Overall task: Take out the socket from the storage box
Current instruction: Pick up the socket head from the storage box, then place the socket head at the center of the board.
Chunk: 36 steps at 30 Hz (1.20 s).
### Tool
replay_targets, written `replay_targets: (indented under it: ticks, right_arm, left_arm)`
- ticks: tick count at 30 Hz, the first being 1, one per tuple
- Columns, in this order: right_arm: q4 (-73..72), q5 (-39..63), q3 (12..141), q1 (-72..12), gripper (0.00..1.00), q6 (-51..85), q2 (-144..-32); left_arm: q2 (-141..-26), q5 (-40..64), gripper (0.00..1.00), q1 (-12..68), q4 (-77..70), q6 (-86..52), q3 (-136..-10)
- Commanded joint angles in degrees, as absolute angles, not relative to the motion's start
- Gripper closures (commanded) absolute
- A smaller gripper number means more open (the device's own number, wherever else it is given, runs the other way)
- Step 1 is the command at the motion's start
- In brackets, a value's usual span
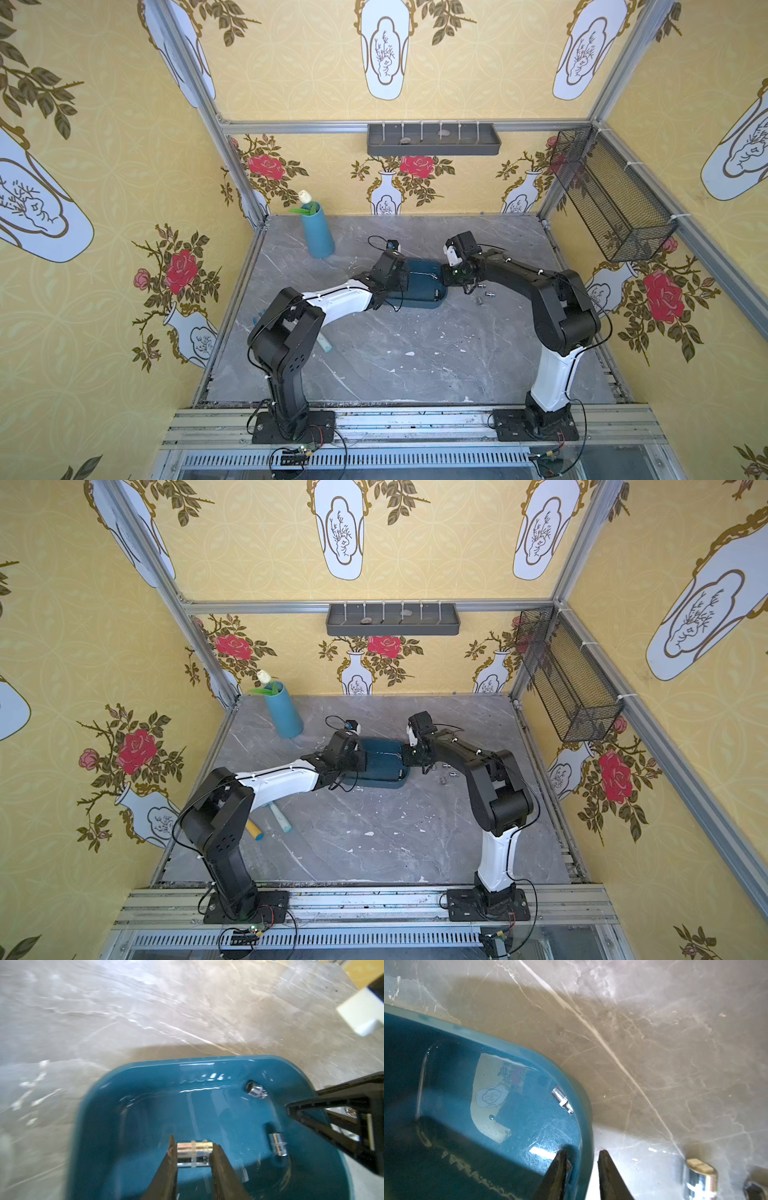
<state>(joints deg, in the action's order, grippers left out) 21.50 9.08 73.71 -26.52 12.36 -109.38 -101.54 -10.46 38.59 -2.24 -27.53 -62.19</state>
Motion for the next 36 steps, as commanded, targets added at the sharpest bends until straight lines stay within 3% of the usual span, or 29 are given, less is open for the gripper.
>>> replay_targets:
  ticks: [1,7,14,30,33,36]
  right_arm:
    - [20.2,8.5,73.7,-26.4,0.69,11.9,-108.5]
    - [21.0,8.0,74.2,-26.2,0.69,11.2,-108.0]
    - [21.8,7.5,74.8,-26.2,0.68,10.6,-107.7]
    - [22.7,7.8,75.6,-26.5,0.67,8.5,-104.7]
    - [22.4,8.2,75.8,-27.1,0.66,7.5,-103.9]
    - [22.5,8.2,76.4,-28.1,0.64,6.7,-103.7]
  left_arm:
    - [-98.4,-9.7,0.76,36.6,-1.8,-28.9,-58.7]
    - [-93.9,-10.2,0.76,31.8,-0.2,-30.1,-54.1]
    - [-96.4,-9.5,0.76,26.5,-0.6,-31.5,-52.0]
    - [-102.9,-9.4,0.75,23.6,-0.7,-32.9,-50.4]
    - [-101.9,-9.2,0.6,23.6,-0.7,-32.8,-49.9]
    - [-100.5,-9.4,0.53,23.6,0.0,-33.0,-49.9]
